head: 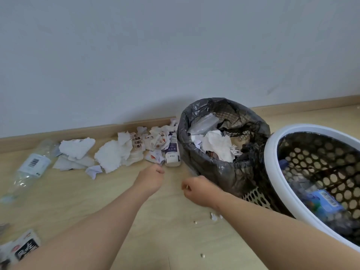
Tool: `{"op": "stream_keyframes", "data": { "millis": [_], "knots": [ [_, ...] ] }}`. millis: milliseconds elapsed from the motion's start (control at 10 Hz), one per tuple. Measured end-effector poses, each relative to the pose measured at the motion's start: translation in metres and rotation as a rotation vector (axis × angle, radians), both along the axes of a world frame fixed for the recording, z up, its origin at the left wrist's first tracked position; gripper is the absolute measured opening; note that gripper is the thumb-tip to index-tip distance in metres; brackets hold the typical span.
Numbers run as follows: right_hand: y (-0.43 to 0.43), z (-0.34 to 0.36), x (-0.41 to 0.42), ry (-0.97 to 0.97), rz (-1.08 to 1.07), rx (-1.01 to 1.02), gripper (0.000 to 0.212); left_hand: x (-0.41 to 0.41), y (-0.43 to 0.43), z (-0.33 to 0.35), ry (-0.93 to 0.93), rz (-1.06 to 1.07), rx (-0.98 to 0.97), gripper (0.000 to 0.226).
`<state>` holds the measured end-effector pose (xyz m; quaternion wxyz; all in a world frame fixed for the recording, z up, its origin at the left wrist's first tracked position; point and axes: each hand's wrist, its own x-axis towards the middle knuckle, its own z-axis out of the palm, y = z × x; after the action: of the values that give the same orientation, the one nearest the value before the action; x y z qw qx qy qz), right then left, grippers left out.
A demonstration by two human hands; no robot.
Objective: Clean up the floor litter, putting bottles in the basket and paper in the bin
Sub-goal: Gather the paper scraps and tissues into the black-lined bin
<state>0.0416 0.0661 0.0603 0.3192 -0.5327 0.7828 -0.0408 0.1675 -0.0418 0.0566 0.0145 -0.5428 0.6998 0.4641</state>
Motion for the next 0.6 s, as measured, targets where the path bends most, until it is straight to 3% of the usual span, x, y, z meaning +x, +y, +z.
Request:
{"op": "stream_keyframes", "data": {
  "millis": [200, 300, 400, 600],
  "knots": [
    [0.033, -0.049, -0.027, 0.015, -0.133, 0.28, 0.018, -0.004, 0.038, -0.028, -0.274, -0.535, 0.058, 0.033],
    [0.046, -0.063, -0.036, -0.002, -0.197, 0.38, 0.041, -0.006, 0.046, -0.032, -0.351, -0.632, 0.027, 0.034],
    [0.065, -0.07, -0.041, 0.02, -0.226, 0.443, 0.042, -0.005, 0.049, -0.034, -0.387, -0.666, 0.005, 0.036],
    [0.089, -0.089, -0.031, 0.007, -0.396, 0.424, 0.067, 0.0, 0.048, -0.036, -0.416, -0.668, -0.03, 0.038]
  ]
}}
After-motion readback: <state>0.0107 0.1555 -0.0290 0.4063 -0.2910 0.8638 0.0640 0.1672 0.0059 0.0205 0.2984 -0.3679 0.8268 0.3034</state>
